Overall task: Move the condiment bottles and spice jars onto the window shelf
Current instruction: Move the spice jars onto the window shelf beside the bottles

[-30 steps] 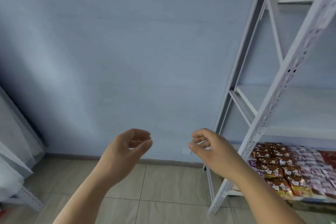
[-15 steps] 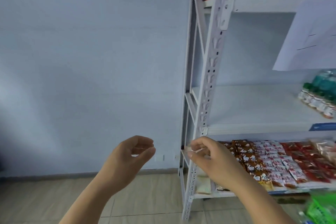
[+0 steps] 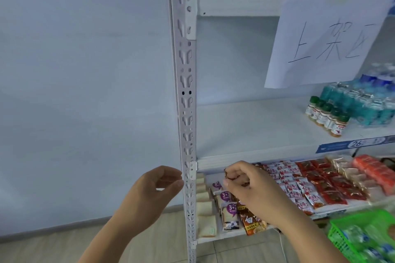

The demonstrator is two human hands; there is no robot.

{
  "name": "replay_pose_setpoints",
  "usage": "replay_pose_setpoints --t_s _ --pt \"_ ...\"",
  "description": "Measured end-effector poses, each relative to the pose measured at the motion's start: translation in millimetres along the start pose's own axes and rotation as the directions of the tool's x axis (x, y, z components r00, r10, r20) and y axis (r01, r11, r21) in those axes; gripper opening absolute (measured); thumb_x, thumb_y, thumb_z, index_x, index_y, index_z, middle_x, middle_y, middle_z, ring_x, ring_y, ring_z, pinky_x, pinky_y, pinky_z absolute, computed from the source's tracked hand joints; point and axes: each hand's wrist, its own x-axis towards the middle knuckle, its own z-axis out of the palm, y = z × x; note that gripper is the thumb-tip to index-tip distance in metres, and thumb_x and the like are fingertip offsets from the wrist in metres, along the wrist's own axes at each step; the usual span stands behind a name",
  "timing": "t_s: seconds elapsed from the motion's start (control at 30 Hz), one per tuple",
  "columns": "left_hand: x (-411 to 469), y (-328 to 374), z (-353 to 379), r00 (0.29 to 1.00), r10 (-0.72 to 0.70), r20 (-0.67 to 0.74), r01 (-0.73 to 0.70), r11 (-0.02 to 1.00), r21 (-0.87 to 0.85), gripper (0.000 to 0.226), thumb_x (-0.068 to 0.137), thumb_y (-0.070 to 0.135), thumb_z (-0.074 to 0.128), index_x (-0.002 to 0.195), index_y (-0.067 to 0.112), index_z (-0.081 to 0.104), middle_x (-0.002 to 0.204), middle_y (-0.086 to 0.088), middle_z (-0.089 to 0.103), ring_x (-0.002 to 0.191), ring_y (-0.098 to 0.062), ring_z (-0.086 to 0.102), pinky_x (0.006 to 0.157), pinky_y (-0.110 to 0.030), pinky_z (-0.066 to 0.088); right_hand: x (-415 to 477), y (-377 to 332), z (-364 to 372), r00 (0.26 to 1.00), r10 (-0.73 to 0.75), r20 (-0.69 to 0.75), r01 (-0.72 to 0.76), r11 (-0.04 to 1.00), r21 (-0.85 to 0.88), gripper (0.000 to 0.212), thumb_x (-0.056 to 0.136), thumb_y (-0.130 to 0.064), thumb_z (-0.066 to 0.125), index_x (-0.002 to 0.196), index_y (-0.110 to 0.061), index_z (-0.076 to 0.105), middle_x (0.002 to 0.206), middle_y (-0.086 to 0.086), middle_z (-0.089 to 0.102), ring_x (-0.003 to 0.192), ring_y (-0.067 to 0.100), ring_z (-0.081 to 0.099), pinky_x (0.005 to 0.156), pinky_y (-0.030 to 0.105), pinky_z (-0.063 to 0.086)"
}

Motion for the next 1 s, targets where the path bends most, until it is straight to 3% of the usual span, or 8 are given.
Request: replay_pose_setpoints --t_s 0.17,0.3,0.47,0.63,0.73,0.9,1.0 --pt "33 13 30 0.998 0.040 0.044 -0.039 0.999 -0.022 0.007 0.093 0.033 0.071 0.100 0.033 0.074 0.097 0.022 0.076 0.092 0.007 0.070 0.079 -0.012 0.048 11 28 -26 0.999 0.041 -0.029 -0.042 0.999 -0.025 0.026 0.094 -0.051 0.064 0.119 -0.044 0.059 0.113 -0.029 0.063 0.101 -0.013 0.060 0.091 0.023 0.055" --pt "47 31 63 0.995 0.046 0.089 -0.046 0.999 -0.002 0.008 0.093 0.032 0.072 0.101 0.031 0.074 0.096 0.023 0.076 0.089 0.008 0.070 0.074 -0.005 0.049 18 58 -53 0.997 0.044 -0.056 -0.045 0.999 -0.007 0.027 0.093 -0.052 0.064 0.118 -0.045 0.059 0.111 -0.030 0.063 0.100 -0.014 0.060 0.090 0.022 0.054" --pt "76 68 120 0.999 0.035 0.023 -0.036 0.999 0.008 0.007 0.094 0.034 0.072 0.100 0.034 0.073 0.093 0.029 0.074 0.085 0.012 0.068 0.067 0.000 0.045 35 110 -99 0.999 0.031 -0.045 -0.032 0.999 -0.018 0.027 0.094 -0.053 0.063 0.119 -0.043 0.059 0.111 -0.029 0.062 0.100 -0.011 0.061 0.089 0.020 0.054" --pt "101 116 203 0.998 0.055 0.014 -0.055 0.998 -0.019 0.008 0.093 0.034 0.071 0.101 0.037 0.072 0.095 0.030 0.073 0.091 0.009 0.069 0.077 -0.010 0.049 51 165 -158 1.000 0.019 0.017 -0.018 0.998 -0.055 0.028 0.094 -0.051 0.063 0.120 -0.042 0.060 0.111 -0.028 0.064 0.101 -0.010 0.061 0.089 0.018 0.052" --pt "114 132 240 0.999 0.047 0.004 -0.047 0.999 0.004 0.009 0.094 0.037 0.070 0.102 0.040 0.070 0.095 0.034 0.071 0.091 0.011 0.068 0.073 -0.008 0.050 61 193 -189 0.999 0.030 0.033 -0.028 0.997 -0.072 0.027 0.094 -0.052 0.063 0.119 -0.043 0.059 0.112 -0.029 0.063 0.102 -0.010 0.061 0.089 0.017 0.051" --pt "135 142 272 0.999 0.000 0.045 -0.001 1.000 0.011 0.011 0.095 0.040 0.068 0.105 0.039 0.070 0.095 0.030 0.073 0.091 0.010 0.068 0.081 -0.014 0.052 79 224 -212 0.998 0.048 0.043 -0.045 0.996 -0.072 0.025 0.095 -0.052 0.062 0.118 -0.045 0.057 0.114 -0.030 0.062 0.102 -0.010 0.061 0.089 0.020 0.054" --pt "156 150 279 0.997 0.020 0.069 -0.021 1.000 0.021 0.011 0.095 0.039 0.068 0.106 0.038 0.070 0.095 0.023 0.075 0.092 0.010 0.068 0.075 -0.008 0.050 89 235 -219 0.998 0.062 0.003 -0.062 0.996 -0.060 0.024 0.096 -0.050 0.062 0.118 -0.043 0.058 0.115 -0.028 0.061 0.102 -0.008 0.062 0.088 0.021 0.055"
